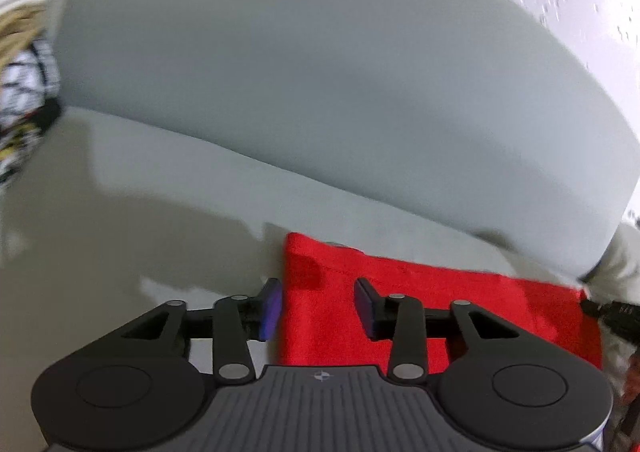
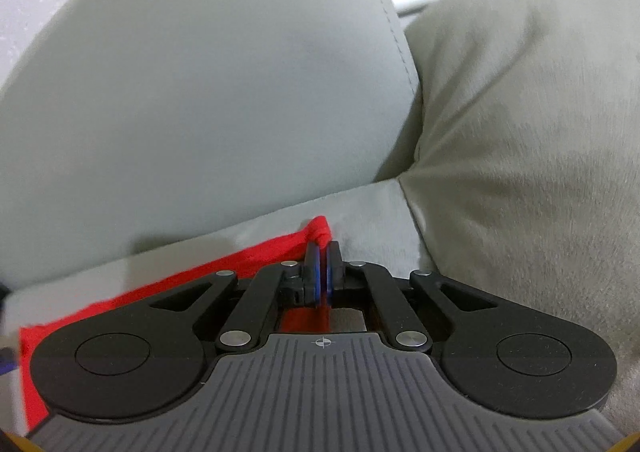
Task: Fold clothes
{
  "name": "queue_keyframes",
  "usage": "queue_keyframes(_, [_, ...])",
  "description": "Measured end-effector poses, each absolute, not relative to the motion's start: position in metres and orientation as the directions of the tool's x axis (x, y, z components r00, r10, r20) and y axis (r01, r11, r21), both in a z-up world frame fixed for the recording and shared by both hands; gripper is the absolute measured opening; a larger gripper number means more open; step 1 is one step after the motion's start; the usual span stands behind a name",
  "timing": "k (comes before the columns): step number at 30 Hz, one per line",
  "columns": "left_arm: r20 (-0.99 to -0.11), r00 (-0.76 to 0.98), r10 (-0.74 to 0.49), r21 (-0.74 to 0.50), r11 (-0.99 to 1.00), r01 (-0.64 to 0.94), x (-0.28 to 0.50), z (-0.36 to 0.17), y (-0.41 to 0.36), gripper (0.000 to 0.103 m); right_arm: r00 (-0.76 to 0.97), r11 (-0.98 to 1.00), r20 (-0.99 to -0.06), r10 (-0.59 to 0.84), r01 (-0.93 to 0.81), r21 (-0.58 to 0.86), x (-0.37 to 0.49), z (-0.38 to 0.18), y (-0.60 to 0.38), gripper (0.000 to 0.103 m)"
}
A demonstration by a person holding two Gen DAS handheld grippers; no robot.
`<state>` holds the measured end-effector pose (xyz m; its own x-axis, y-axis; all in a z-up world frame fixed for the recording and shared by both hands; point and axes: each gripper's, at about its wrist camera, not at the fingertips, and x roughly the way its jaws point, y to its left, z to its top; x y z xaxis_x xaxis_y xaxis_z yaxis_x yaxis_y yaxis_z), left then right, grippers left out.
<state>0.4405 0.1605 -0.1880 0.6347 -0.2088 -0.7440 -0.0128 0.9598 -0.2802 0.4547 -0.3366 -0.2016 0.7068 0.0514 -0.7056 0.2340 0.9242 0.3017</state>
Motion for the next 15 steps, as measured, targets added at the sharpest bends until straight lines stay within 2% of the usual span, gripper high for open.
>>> queue_keyframes(2, [-0.757, 0.633, -0.164, -0.208, 0.978, 0.004, 0.445, -0.191, 0.153, 0.027, 0.702, 0.919, -0.708, 0.073, 0.229, 0.321, 0.456, -0.202, -0.344, 0.002])
queue_keyframes(3, [-0.761, 0.634, -0.14, -0.17, 0.985, 0.014, 0.446, -0.193, 0.149, 0.0, 0.699, 0.922, -0.711, 0.075, 0.223, 0.317, 0.457, -0.201, -0.343, 0.002])
queue_keyframes(7, [-0.704, 0.708, -0.058, -0.084, 0.996, -0.002, 0.435, -0.175, 0.144, 0.001, 0.687, 0.938, -0.723, 0.077, 0.197, 0.286, 0.46, -0.199, -0.34, 0.004])
queue_keyframes(11, [-0.604, 0.796, 0.024, -0.013, 0.999, -0.039, 0.419, -0.149, 0.154, 0.001, 0.773, 0.937, -0.632, 0.059, 0.175, 0.301, 0.45, -0.178, -0.326, 0.001])
queue_keyframes(15, [-0.611, 0.789, 0.058, -0.01, 0.997, -0.082, 0.421, -0.153, 0.169, 0.001, 0.852, 0.969, -0.523, 0.006, 0.123, 0.212, 0.456, -0.161, -0.295, 0.0])
